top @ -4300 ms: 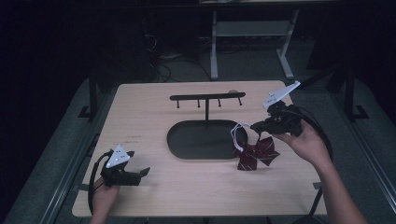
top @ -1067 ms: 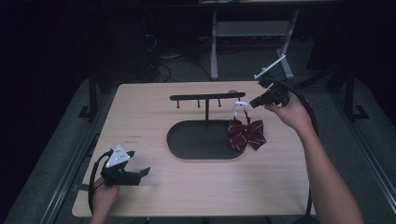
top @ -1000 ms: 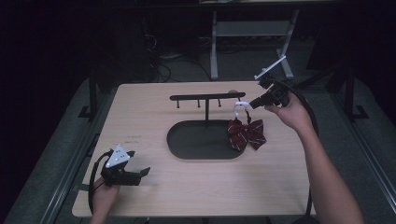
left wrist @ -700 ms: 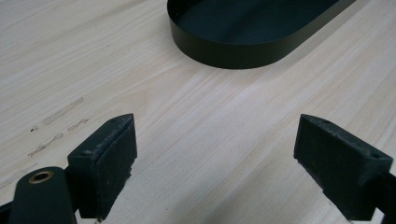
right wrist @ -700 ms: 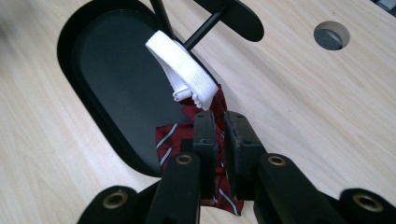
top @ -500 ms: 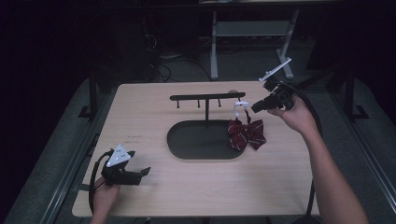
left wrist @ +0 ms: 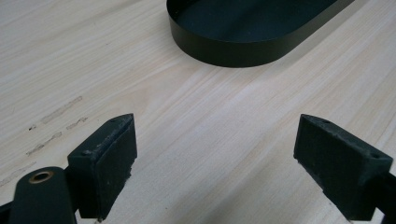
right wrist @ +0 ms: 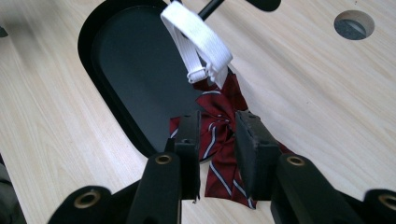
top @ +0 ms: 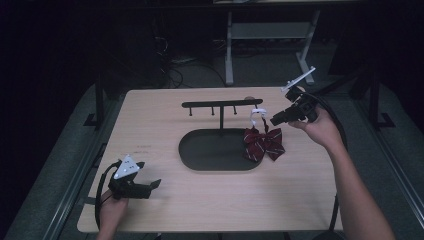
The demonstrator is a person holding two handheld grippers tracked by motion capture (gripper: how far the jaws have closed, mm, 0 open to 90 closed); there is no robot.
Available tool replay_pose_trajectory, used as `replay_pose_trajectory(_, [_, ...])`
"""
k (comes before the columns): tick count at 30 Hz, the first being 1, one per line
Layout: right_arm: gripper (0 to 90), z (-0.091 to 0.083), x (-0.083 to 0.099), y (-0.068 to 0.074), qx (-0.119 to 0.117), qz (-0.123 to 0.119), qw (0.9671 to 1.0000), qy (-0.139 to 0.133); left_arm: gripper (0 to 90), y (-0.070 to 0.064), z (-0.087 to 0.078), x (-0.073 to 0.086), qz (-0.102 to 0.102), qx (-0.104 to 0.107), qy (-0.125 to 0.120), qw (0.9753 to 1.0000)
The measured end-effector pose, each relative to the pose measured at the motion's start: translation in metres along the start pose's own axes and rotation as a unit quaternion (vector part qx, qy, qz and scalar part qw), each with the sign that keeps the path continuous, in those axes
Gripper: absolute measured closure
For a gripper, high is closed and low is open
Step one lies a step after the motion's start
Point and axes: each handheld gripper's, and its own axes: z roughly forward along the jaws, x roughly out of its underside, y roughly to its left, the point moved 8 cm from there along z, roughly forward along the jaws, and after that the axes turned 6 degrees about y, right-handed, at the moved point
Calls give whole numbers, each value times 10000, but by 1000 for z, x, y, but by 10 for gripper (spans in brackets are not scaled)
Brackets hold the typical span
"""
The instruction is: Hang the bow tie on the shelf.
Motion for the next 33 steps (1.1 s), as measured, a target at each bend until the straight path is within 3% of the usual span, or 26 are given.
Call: replay_pose_trajectory(33, [585,3,36,-9,-152,314,9994,-63,132,0,-2,1,46,-15,35,10000])
